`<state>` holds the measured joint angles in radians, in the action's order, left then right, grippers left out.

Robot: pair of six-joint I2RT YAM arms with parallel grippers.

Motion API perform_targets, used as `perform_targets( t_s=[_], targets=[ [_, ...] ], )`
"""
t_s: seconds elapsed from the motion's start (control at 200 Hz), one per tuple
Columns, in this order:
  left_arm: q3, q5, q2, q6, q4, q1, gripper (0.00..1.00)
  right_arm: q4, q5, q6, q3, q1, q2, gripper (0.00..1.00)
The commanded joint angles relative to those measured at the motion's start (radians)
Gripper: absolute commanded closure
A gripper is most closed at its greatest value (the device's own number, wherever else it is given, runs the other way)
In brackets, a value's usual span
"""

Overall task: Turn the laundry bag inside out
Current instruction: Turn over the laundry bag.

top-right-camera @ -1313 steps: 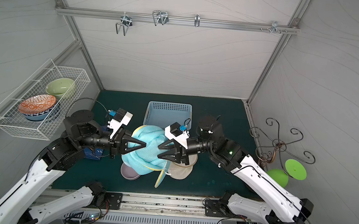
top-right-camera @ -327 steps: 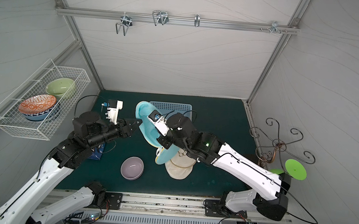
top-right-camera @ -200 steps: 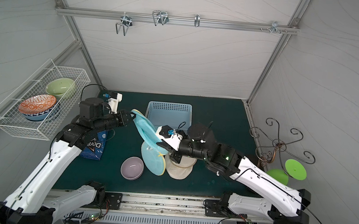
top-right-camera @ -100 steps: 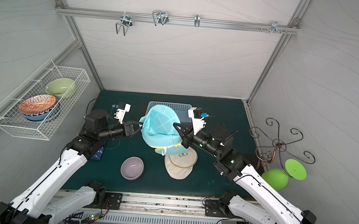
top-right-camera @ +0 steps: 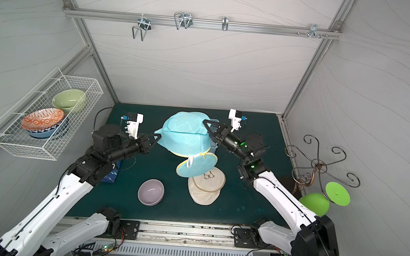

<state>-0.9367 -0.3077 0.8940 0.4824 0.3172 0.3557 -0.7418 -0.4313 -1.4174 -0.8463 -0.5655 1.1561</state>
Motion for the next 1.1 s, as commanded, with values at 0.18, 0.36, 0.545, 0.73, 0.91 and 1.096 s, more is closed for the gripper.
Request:
perform_targets(
  t_s=[0.18,0.36,0.545,0.73,0.91,1.096],
  targets=[
    [0.015,0.081,0.076,0.048,0.139,-0.037,1.00,-0.461,0.190,-0.244,-0.089,0.073,0.032,1.00],
    [0.006,0.045,0.162,0.098,0.104,-0.049,1.00,-0.645,0.256,-0.352,-0.083,0.075,0.087,1.00],
    [0.237,-0.194,0.096,0.350,-0.356,-0.135,1.00,-0.648,0.123,-0.250,-0.153,0.087,0.033,1.00],
    [0.150,-0.217,0.296,0.318,-0.149,-0.139,1.00,-0.642,-0.061,-0.101,-0.306,0.058,-0.027,1.00],
    [0.146,-0.177,0.346,0.334,-0.115,-0.159,1.00,-0.642,-0.075,-0.109,-0.311,0.085,-0.039,1.00],
    [0.169,-0.298,0.246,0.383,-0.334,-0.233,1.00,-0.412,-0.198,-0.006,-0.302,0.101,-0.047,1.00]
  ],
)
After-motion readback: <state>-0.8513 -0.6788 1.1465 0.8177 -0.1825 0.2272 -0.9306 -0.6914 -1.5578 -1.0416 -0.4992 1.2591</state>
